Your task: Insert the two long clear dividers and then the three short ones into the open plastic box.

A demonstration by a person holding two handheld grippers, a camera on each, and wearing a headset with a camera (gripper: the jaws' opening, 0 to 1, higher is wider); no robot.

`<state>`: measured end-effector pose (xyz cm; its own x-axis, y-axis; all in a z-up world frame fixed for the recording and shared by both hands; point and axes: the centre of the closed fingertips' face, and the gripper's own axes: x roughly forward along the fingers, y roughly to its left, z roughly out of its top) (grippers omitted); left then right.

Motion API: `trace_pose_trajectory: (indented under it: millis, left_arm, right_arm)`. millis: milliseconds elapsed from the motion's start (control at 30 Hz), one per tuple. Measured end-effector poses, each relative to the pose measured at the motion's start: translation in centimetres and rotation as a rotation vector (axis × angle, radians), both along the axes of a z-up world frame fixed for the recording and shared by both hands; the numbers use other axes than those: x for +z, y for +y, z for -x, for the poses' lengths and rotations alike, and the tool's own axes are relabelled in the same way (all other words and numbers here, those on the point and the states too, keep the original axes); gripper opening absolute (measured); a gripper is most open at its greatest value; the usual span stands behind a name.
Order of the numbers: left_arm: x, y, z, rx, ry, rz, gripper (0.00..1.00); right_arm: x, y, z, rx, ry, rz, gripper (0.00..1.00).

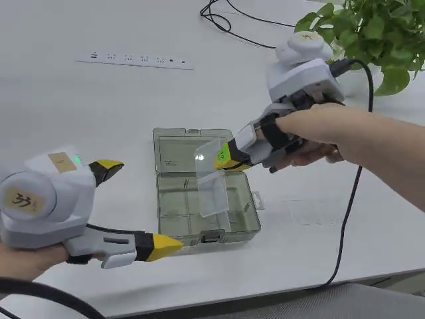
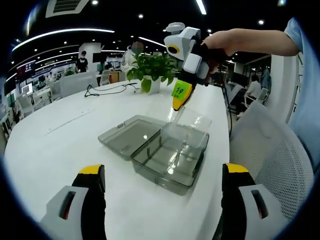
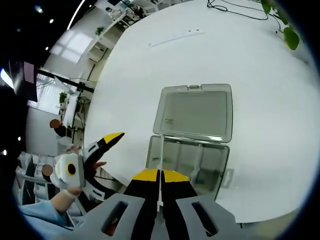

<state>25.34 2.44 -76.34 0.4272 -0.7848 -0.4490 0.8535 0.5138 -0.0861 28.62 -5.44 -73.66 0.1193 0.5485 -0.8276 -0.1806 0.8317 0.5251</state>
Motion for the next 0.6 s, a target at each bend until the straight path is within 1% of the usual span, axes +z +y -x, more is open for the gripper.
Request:
trace_pose_trajectory:
  millis: [67,100,133,167,233,267,333,400,533,567,600]
  left_arm:
    - [0.1,0.0,0.1,0.008,0.002,0.019,0.99]
    - [0.0,0.0,0.1,0.01,0.002,0.017,0.99]
    - [0.0,0.0,0.1,0.013,0.0,0.016,0.99]
    - [0.0,0.0,0.2,0.015,0.0,0.019,0.99]
    - [-0.1,0.1,0.2,0.022,0.009,0.03,0.98]
    - [-0.1,0.1,0.3,0.024,0.009,0.03,0.98]
    - [-0.2,0.2,0.3,0.026,0.009,0.03,0.97]
    - [-0.2,0.2,0.4,0.027,0.01,0.032,0.97]
    - [-0.3,0.2,0.6,0.029,0.01,0.032,0.96]
    - [-0.3,0.3,0.6,0.031,0.01,0.035,0.96]
    - [-0.3,0.3,0.6,0.032,0.011,0.036,0.95]
  right_arm:
    - [-0.2,0.2,0.2,0.005,0.025,0.021,0.02]
    - [-0.3,0.1,0.3,0.009,0.041,0.037,0.02]
    - [-0.5,0.2,0.1,0.006,0.036,0.047,0.02]
    - [-0.6,0.1,0.2,-0.004,0.054,0.058,0.02]
    - [-1.1,0.3,-0.1,-0.006,0.068,0.061,0.02]
    - [-1.3,0.3,-0.1,-0.003,0.081,0.073,0.02]
    - [-1.6,0.3,-0.3,-0.003,0.091,0.089,0.02]
    - [-1.9,0.3,0.0,-0.001,0.106,0.103,0.02]
    - [-2.5,0.4,0.1,0.005,0.12,0.112,0.01]
    - [-2.7,0.4,0.4,0.005,0.136,0.119,0.01]
    - [-2.7,0.6,0.7,0.005,0.135,0.122,0.01]
